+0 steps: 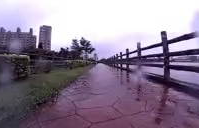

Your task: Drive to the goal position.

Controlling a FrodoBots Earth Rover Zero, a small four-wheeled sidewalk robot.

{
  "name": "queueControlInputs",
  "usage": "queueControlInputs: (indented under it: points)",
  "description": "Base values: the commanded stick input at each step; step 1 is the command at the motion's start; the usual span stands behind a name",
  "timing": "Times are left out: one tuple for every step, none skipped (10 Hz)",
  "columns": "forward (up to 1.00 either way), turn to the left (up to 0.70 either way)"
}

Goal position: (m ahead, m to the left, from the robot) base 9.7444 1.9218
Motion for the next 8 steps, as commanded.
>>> queueControlInputs:
  points:
    - [0.00, 0.00]
    - [0.00, 0.00]
    - [0.00, 0.00]
    - [0.00, 0.00]
    - [0.06, 0.00]
    - [0.68, 0.00]
    - [1.00, 0.00]
    - [1.00, 0.00]
